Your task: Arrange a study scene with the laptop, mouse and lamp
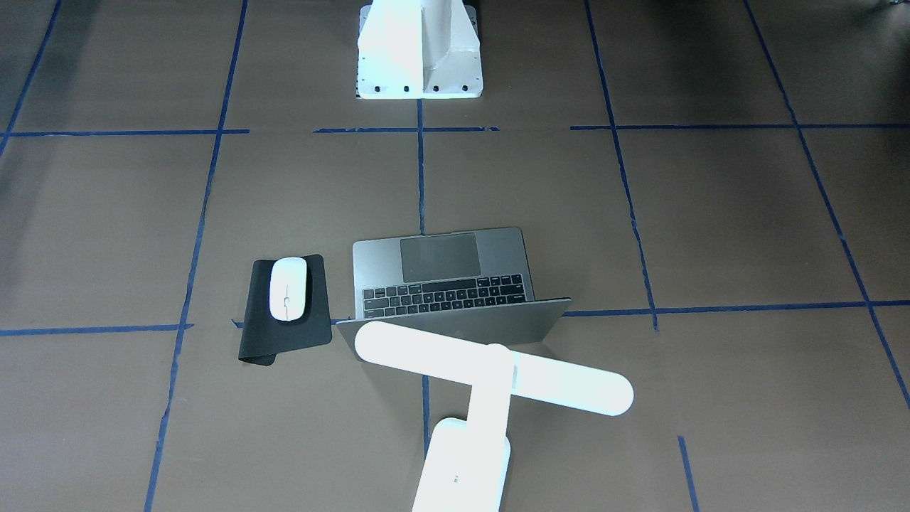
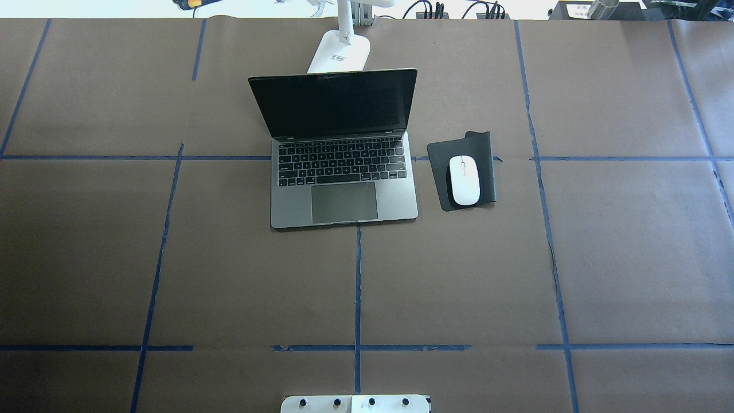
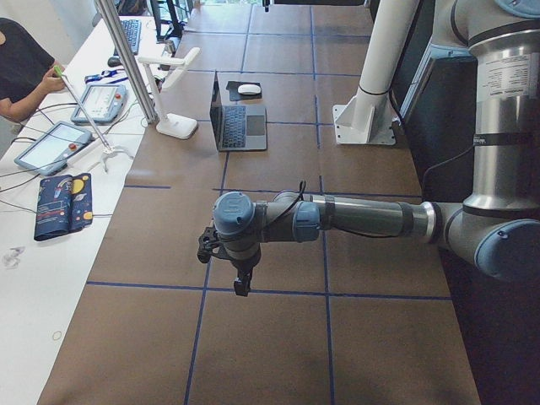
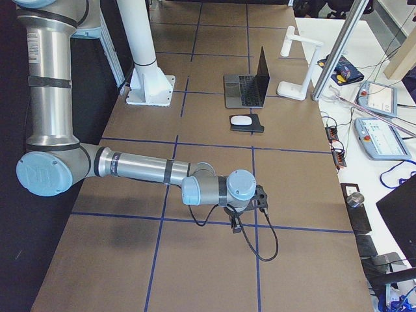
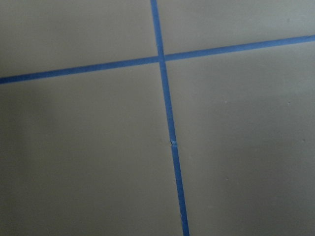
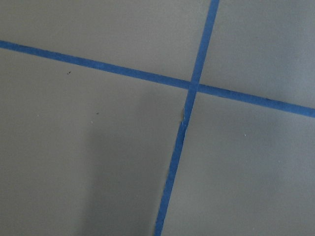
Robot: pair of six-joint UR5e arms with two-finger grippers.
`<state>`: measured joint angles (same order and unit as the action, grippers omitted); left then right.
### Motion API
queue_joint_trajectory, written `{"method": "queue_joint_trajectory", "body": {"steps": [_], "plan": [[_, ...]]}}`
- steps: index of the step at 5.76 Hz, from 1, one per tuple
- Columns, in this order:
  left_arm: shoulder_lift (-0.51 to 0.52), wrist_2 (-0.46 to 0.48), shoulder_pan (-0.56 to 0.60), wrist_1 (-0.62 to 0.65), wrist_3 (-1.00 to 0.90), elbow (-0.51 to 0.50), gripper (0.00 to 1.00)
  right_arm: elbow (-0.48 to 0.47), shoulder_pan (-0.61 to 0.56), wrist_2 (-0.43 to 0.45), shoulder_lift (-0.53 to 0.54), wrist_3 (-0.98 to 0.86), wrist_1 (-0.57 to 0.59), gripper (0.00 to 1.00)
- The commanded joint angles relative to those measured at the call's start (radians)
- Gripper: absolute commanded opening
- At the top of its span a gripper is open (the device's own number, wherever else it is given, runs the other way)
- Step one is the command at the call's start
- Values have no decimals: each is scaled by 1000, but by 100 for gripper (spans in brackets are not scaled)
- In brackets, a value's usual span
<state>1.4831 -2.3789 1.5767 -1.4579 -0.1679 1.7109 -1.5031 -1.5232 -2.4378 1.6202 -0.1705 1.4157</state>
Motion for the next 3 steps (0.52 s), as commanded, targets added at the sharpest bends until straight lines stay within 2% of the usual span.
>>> {"method": "queue_joint_trajectory", "body": {"steps": [1,2,3], "plan": [[3,0,0,2,-1,-28,100,-66,-18,11,21,-49,99,100],[-6,0,0,1,1,-27,100,-145,-18,14,23,-120,230,100],[-12,0,0,-2,-2,-28,100,-214,-78,82,20,-258,368,100]]}}
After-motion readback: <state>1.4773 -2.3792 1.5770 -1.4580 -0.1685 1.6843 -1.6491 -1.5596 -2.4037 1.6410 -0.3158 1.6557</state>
